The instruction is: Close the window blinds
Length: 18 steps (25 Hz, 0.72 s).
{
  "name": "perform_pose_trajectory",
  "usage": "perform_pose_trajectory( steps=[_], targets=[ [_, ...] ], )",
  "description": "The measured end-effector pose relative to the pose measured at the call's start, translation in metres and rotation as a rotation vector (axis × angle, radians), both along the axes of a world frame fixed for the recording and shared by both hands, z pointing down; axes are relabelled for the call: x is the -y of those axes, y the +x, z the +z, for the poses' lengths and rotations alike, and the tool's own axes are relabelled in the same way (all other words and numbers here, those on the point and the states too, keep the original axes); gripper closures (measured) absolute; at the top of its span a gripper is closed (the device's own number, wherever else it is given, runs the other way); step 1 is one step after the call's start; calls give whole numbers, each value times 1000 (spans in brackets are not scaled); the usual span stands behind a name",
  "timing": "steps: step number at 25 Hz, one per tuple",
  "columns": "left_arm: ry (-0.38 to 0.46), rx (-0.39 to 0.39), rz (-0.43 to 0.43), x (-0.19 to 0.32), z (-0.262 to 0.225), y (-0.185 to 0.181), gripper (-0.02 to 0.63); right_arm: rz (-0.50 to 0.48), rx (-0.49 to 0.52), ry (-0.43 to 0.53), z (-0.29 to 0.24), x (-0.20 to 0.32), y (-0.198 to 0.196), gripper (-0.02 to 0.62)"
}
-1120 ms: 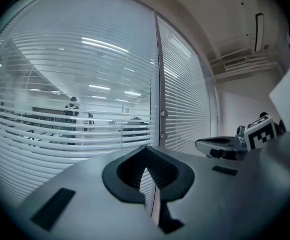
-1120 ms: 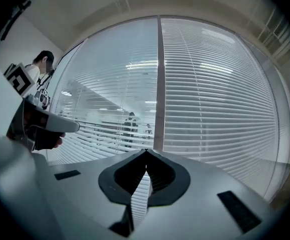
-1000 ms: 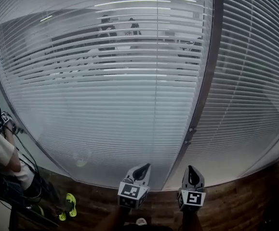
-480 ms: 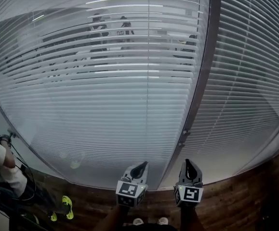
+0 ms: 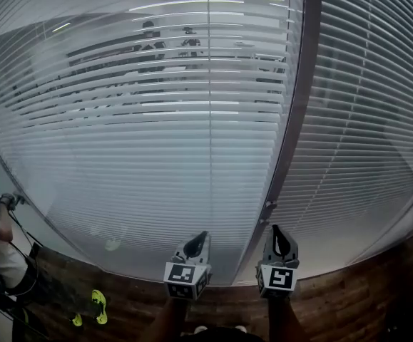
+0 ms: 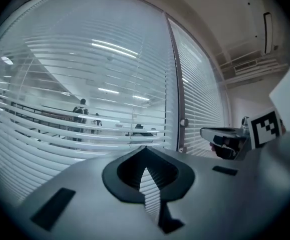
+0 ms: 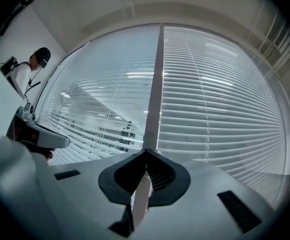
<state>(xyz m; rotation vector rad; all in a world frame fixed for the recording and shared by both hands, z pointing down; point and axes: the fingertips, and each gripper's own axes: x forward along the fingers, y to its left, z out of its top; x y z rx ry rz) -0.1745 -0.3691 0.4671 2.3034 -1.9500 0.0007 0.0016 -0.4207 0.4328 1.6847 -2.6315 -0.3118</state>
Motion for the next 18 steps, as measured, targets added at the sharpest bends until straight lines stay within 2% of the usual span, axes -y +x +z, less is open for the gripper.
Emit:
perform_pose_trajectory(
  steps=[5, 8, 12, 16, 18],
  targets=[
    [19, 14, -22, 14, 5, -3, 606, -39, -16, 11, 0, 13, -5, 589],
    [19, 17, -16, 18, 0, 5, 606, -58, -14, 36, -6, 17, -8, 545],
    [18, 40, -10, 22, 2, 5, 606, -54, -6, 49, -9, 23, -11, 532],
    [25, 28, -31, 26, -7, 4, 606, -50, 15, 68, -15, 31, -13, 469],
    [27, 30, -28, 29, -7, 5, 606, -47, 15, 73, -18, 36, -14, 468]
  ],
)
